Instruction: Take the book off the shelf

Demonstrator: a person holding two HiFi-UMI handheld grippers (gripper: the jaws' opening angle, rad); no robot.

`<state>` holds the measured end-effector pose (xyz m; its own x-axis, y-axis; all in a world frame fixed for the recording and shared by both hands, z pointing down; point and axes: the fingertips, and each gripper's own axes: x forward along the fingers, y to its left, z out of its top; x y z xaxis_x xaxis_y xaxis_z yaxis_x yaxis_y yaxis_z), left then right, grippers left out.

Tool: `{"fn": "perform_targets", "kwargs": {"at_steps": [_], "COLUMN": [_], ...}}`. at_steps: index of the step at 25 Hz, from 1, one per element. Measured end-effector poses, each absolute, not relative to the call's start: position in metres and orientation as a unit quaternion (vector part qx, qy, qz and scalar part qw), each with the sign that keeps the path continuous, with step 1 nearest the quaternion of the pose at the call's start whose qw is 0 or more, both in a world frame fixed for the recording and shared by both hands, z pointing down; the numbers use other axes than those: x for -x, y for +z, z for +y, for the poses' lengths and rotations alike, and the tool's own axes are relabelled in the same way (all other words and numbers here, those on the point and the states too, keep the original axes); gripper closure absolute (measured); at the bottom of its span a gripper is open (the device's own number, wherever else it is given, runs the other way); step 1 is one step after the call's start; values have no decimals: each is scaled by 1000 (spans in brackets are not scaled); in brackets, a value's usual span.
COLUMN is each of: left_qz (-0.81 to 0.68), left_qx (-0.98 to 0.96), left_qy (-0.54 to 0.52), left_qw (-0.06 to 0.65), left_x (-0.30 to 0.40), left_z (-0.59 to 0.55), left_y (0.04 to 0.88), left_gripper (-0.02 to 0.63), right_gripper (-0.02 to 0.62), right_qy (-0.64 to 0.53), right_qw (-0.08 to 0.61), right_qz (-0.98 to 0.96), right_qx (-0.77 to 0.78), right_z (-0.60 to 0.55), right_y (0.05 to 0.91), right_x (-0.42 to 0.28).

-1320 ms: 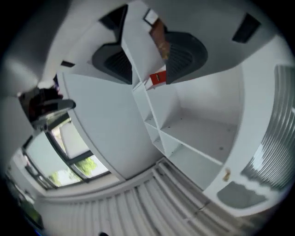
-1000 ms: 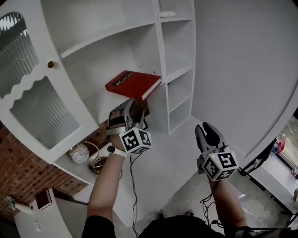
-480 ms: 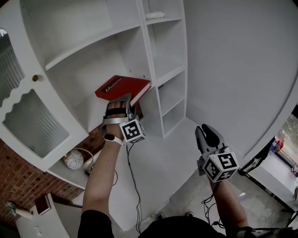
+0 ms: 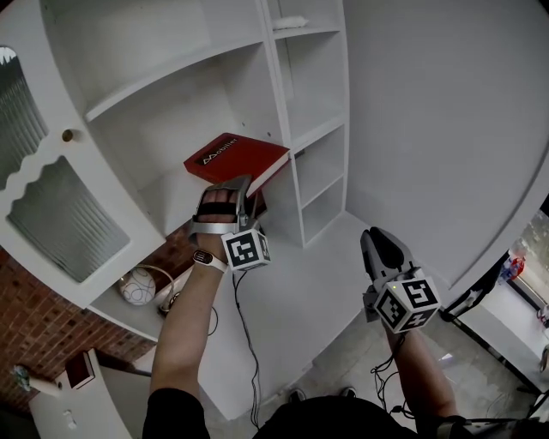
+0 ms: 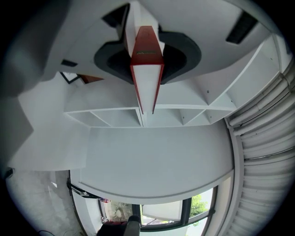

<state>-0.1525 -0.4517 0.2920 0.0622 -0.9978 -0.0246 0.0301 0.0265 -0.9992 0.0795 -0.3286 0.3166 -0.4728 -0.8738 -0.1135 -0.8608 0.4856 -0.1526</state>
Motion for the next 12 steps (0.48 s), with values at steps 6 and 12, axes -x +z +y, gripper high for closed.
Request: {"fn": "perform_targets", "kwargs": {"at_steps": [6, 12], "left_qz": [470, 455], "left_qx": [513, 515], "left_qy": [-442, -426], "left_qw": [566, 589], "left_x": [131, 109], "left_z": [-408, -365], "left_y": [291, 283], "left_gripper": [439, 439], "right_gripper": [549, 551], "right_qy": [-56, -61], "right_qw": [93, 100], "right_qz": [855, 855], "right_qx": [507, 506], "right_z": [-322, -313], "right_y": [325, 325], "right_x": [-85, -88]}}
